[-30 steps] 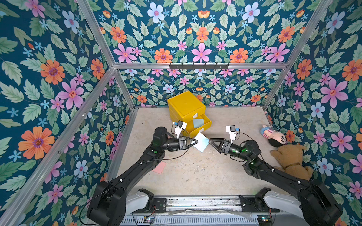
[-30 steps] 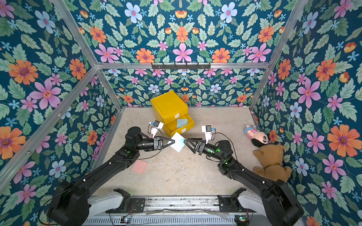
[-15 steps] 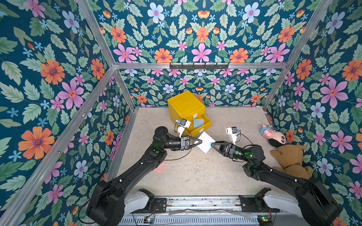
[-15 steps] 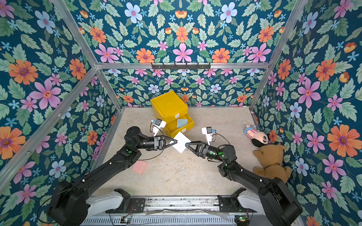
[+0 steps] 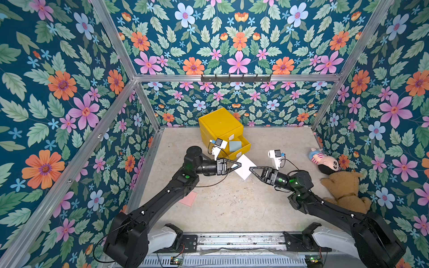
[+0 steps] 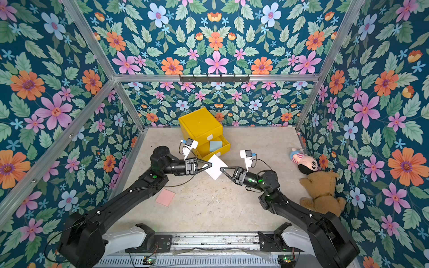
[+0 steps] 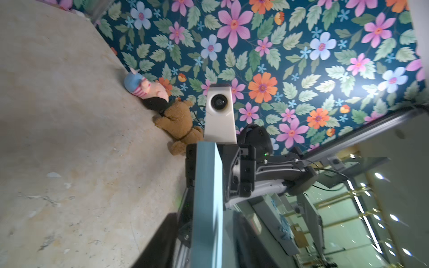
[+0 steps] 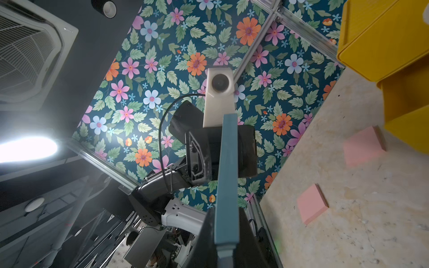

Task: Please put the sticky notes in the drawer by color
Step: Pick up the sticky notes from the center of the board, then place the sticky notes in the drawer.

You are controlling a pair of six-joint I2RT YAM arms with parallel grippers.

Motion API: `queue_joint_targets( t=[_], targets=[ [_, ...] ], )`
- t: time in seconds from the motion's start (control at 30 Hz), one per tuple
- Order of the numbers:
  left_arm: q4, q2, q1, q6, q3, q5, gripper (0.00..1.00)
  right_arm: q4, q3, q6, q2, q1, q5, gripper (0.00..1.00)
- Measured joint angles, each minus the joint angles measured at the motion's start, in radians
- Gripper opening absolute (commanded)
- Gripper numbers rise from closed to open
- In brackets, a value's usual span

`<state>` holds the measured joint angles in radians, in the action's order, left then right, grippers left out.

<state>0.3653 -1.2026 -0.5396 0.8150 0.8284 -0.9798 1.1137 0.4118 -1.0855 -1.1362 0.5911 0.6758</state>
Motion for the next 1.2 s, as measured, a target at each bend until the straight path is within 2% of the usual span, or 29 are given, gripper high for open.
queue_joint_targets(
  t=[0.2,0.27,0.37,0.47,0.67,0.87,1.2],
  targets=[
    [-0.162,0.089,0.008,-0.142,0.001,0.302,0.99,-0.264,0.056,-0.019,0.031,-0.022,-0.182,0.00],
    [-0.191,0.124,0.000,-0.194,-0.012,0.437,1.00,-0.395,0.109,-0.029,0.027,-0.022,-0.254,0.00],
    [-0.204,0.176,-0.018,-0.262,-0.063,0.603,1.00,-0.548,0.211,-0.031,-0.015,-0.027,-0.335,0.00],
    [-0.186,0.222,-0.025,-0.314,-0.127,0.699,1.00,-0.676,0.322,-0.043,-0.097,-0.036,-0.380,0.00],
    [-0.141,0.292,-0.028,-0.439,-0.193,0.799,1.00,-0.853,0.515,-0.050,-0.275,-0.066,-0.414,0.00],
    [-0.192,0.309,-0.027,-0.573,-0.127,0.851,0.99,-0.956,0.684,-0.048,-0.428,-0.087,-0.385,0.00],
    [-0.254,0.315,-0.027,-0.643,-0.140,0.872,1.00,-0.997,0.823,-0.046,-0.625,-0.080,-0.333,0.00]
  ],
)
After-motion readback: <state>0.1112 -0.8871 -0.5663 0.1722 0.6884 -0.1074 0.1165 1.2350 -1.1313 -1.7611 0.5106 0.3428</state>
